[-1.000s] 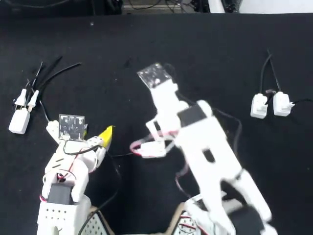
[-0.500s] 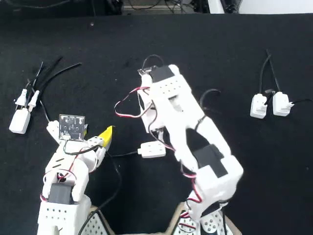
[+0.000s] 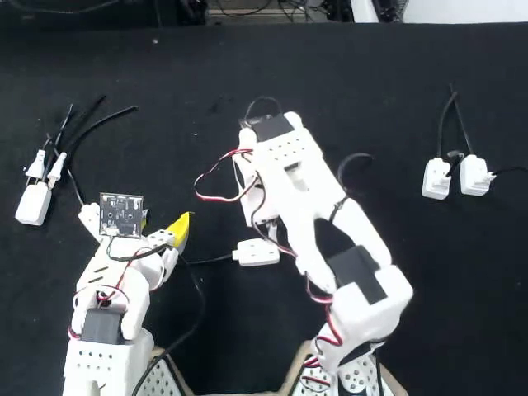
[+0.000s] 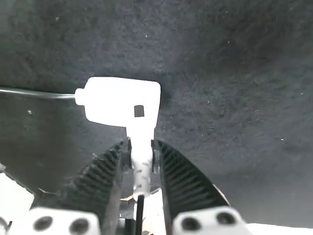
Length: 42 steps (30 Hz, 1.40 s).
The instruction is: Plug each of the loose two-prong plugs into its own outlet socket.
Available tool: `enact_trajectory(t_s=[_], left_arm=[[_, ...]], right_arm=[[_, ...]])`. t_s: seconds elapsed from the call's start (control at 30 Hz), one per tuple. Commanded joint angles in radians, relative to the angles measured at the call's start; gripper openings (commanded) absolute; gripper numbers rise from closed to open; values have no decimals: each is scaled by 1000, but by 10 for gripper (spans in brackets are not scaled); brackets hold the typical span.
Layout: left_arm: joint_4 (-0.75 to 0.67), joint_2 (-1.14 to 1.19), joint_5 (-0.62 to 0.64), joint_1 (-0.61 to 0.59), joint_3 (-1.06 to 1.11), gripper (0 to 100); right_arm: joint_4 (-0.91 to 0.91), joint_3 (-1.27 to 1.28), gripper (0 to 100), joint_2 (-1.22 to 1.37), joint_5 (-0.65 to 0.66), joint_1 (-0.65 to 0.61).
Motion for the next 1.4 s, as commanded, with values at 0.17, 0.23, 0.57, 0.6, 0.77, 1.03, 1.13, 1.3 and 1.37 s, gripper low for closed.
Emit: enact_trajectory(t_s=[0.17,0.23,0.57,0.6,0.77,1.03,1.13,1.3,1.37], left_arm=[[-14,-6,-5,16,8,252],[-14,-6,-5,16,8,252],[-14,-6,-5,16,8,252],[-14,-6,-5,16,8,252],[-14,-6,-6,16,8,252],[-14,-6,-6,16,8,252],[-14,-6,-6,16,8,252],[-14,-6,-6,16,8,252],[-14,-6,-6,16,8,252]], right_arm=[[32,27,11,-125,-11,6],[31,51,11,-125,-11,-8],[31,99,10,-127,-55,-8],[28,99,10,-125,-84,-8],[-8,104,11,-124,-138,-8],[-5,104,11,-124,-144,-12],[0,102,11,-90,-144,-12],[32,36,11,21,-144,-6],[32,8,11,38,-141,-3]])
